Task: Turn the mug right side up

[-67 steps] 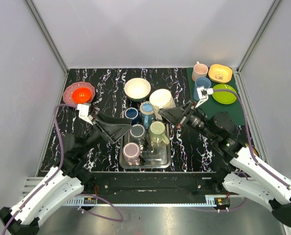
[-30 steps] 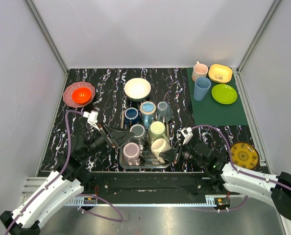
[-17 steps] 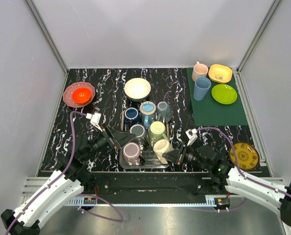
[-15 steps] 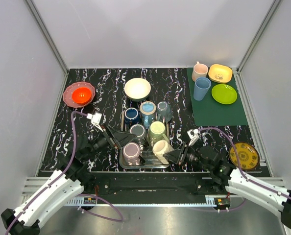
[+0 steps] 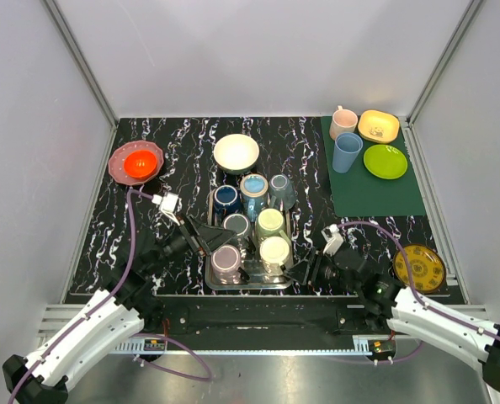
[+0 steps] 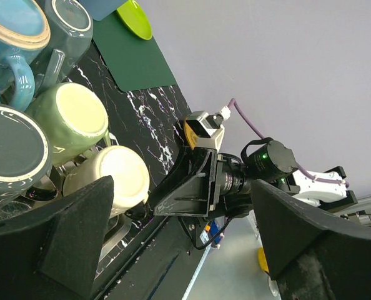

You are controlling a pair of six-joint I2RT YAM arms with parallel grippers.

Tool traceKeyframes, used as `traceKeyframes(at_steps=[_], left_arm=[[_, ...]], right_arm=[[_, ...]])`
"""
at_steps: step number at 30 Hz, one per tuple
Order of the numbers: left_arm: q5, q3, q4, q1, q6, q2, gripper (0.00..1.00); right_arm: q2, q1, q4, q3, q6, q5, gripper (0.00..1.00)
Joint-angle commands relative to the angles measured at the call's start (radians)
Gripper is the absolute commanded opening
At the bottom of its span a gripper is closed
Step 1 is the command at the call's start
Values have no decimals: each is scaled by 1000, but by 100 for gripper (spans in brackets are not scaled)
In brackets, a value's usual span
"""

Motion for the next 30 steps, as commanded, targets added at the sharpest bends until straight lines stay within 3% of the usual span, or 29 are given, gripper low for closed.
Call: traceKeyframes(at_steps=[1,6,11,15,19,22,30], left_arm=[[4,-11,55,-2,-6,8,93],[9,-11,53,-2,-2,6,93],[-1,14,-2,-2,24,11,93],[-13,29,-37,-2,49,14,93],[-22,32,-60,-2,60,-3,94],[-30,34,-91,-2,67,-23,95],[-41,24,-125,-2,77,-50,95]], right_arm=[[17,4,-52,54,-5,53,49],[11,4,-70,60,-6,55,50],[16,12,-360,276,-120,130,57],[269,35,-619,530,-233,143,63],[508,191,-947,824,-270,330,70],[677,302,-1116,957,-281,439,75],[789,336,-1095,959,-292,489,74]])
